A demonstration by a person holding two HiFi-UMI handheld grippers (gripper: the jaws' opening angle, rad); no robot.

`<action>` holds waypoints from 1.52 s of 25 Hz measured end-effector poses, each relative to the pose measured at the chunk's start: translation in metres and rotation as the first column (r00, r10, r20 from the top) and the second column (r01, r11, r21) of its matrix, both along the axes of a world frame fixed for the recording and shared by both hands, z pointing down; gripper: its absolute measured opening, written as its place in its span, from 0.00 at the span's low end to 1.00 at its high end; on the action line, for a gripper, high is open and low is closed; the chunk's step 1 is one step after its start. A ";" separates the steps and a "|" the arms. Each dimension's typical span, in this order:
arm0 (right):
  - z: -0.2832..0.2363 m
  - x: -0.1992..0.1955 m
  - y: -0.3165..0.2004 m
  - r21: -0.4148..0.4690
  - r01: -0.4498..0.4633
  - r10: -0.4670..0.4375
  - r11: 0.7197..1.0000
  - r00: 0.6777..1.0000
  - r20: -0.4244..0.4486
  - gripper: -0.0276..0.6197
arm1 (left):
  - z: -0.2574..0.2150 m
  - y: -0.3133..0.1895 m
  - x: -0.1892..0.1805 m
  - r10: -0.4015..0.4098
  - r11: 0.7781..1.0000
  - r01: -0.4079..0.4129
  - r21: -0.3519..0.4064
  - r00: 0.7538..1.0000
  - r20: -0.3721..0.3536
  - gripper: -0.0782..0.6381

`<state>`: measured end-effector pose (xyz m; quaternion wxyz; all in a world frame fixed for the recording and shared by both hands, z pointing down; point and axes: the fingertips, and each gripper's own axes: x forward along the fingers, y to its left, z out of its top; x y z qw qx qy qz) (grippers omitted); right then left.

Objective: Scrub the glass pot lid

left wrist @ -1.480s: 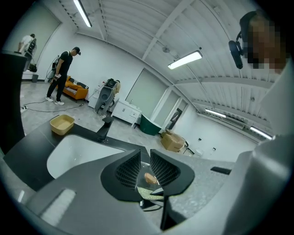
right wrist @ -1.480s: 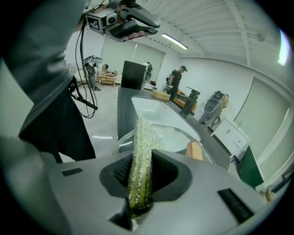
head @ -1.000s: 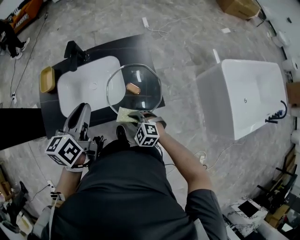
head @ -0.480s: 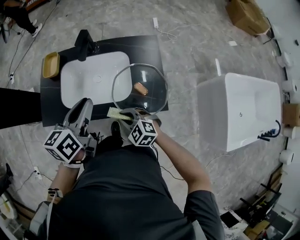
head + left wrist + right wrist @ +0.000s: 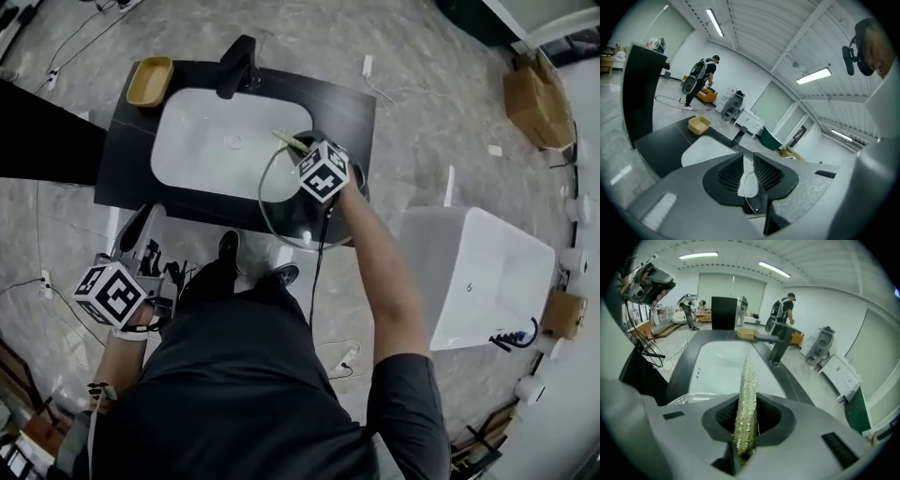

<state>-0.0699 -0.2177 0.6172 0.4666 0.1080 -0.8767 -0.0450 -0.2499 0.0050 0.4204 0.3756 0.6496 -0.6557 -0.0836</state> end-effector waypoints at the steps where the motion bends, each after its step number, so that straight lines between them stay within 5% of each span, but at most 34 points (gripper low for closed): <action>1: 0.014 0.004 -0.002 -0.033 -0.003 0.002 0.999 0.999 -0.038 0.13 | 0.003 0.005 -0.006 -0.020 1.000 0.020 -0.007 1.000 -0.003 0.21; 6: 0.044 0.002 0.016 -0.086 0.031 -0.038 0.996 0.996 -0.078 0.13 | 0.015 0.012 -0.017 -0.059 0.998 0.058 -0.027 0.998 -0.036 0.21; 18: 0.049 -0.009 0.087 -0.045 0.261 -0.265 0.964 0.954 -0.138 0.13 | 0.006 -0.020 0.028 0.075 0.997 -0.075 -0.006 0.996 -0.041 0.21; 33: 0.054 0.006 0.122 0.136 0.392 -0.353 0.910 0.904 -0.240 0.13 | -0.002 -0.041 0.078 0.208 0.978 -0.208 0.008 0.977 -0.041 0.21; 36: 0.050 0.004 0.120 0.104 0.356 -0.331 0.929 0.923 -0.198 0.13 | 0.001 -0.040 0.075 0.200 0.980 -0.200 -0.002 0.979 -0.048 0.21; 38: 0.038 0.000 0.111 0.055 0.249 -0.243 0.967 0.965 -0.101 0.13 | 0.001 -0.038 0.072 0.189 0.982 -0.190 -0.004 0.980 -0.057 0.21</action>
